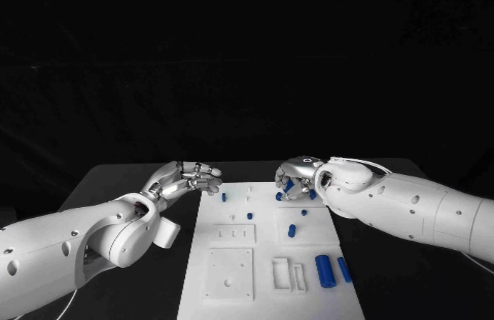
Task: Assemble the parts on the task board
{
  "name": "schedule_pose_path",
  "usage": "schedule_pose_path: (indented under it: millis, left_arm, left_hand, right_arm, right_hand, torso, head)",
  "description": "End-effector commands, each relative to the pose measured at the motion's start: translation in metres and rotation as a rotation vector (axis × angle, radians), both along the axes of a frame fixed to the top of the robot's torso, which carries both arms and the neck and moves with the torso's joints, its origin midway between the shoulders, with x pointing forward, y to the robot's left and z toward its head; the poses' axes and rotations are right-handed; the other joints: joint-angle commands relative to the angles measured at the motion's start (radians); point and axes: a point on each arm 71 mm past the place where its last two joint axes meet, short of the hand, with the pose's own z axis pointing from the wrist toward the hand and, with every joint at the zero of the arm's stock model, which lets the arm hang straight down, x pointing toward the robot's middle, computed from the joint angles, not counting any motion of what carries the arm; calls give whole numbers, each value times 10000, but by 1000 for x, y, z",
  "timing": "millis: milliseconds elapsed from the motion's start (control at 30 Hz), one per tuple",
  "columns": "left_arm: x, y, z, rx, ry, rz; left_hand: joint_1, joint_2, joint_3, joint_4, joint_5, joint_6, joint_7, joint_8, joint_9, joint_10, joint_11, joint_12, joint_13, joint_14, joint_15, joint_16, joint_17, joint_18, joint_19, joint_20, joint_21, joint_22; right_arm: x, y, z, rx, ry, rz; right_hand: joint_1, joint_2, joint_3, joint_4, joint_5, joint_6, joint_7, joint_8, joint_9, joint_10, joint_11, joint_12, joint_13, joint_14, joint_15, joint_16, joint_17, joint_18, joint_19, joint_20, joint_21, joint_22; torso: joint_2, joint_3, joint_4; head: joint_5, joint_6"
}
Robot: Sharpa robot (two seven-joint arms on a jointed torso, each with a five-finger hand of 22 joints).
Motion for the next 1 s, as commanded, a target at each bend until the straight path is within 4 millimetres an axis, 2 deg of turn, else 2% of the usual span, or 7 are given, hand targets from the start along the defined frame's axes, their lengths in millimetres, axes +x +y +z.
schedule_pose_path:
  millis: [33, 333, 367, 400, 533, 1000]
  left_arm:
    - [-1, -2, 2, -167, 13, -182]
    - [0, -1, 2, -179, 10, -134]
    - [0, -1, 2, -183, 17, -119]
    - [0, -1, 2, -190, 23, -104]
    - [1, 0, 2, -194, 49, -90]
    - [2, 0, 2, -255, 46, 9]
  left_hand:
    - [-123, -20, 31, 1, -44, -58, -2, -49, -14, -80, 20, -58, -14, -61, -13, -30, -5, -24, -77, -22, -70, 9]
    - [-147, -22, 28, 10, -56, -63, 3, -58, -17, -83, 26, -78, -21, -59, -11, -41, -3, -26, -80, -19, -72, 11]
    - [-148, -22, 28, 11, -57, -63, 3, -59, -17, -83, 27, -79, -22, -59, -11, -42, -3, -26, -80, -19, -72, 11]
    - [-151, -22, 28, 12, -58, -63, 3, -60, -17, -83, 27, -81, -22, -59, -11, -43, -3, -26, -80, -19, -72, 11]
    - [-166, -22, 27, 19, -61, -64, 5, -63, -19, -82, 29, -90, -26, -58, -10, -49, -2, -27, -81, -18, -73, 12]
    - [-204, -35, 22, 31, -67, -80, 12, -81, -25, -89, 38, -122, -37, -55, -8, -65, 2, -28, -85, -18, -76, 15]
  right_arm:
    - [1, 2, 1, -150, -238, -24]
    - [0, 5, -1, -330, -43, 10]
    - [0, 6, -2, -373, -30, 17]
    - [0, 6, -2, -415, -8, 20]
    - [0, 5, -3, -512, 6, -6]
    - [0, 6, -6, -592, 93, 24]
  right_hand:
    - [38, -74, 83, -12, -42, 18, 17, -49, 20, -1, 60, -61, -6, -75, -17, 80, -25, 228, 86, -35, 60, 20]
    - [102, -52, 225, -12, -216, 85, 39, -67, 46, 115, 36, -83, 18, -134, -40, 276, -99, 228, 138, -60, 85, 104]
    - [169, -87, 355, 8, -605, 135, 44, -57, 61, 187, 10, -66, 35, -152, -62, 323, -130, 228, 154, -70, 89, 126]
    - [171, -104, 471, 15, -757, 156, 47, -65, 65, 214, 7, -70, 40, -167, -69, 354, -162, 228, 159, -59, 83, 138]
    - [111, -122, 714, 7, -810, 250, 24, -65, 90, 369, -40, -36, 84, -198, -114, 447, -259, 228, 177, -57, 80, 188]
    - [88, -100, 1040, 2, -808, 357, -12, -76, 132, 486, -76, -43, 137, -240, -148, 576, -413, 228, 190, -67, 71, 273]
  torso:
    - [66, -12, 55]
    - [198, 10, 82]
    - [206, 8, 85]
    - [221, 15, 73]
    - [258, 7, 81]
    - [379, 50, 66]
  head:
    - [-33, 15]
    - [-56, 22]
    - [-47, 12]
    - [-34, 8]
    - [-62, 14]
    - [-58, 65]
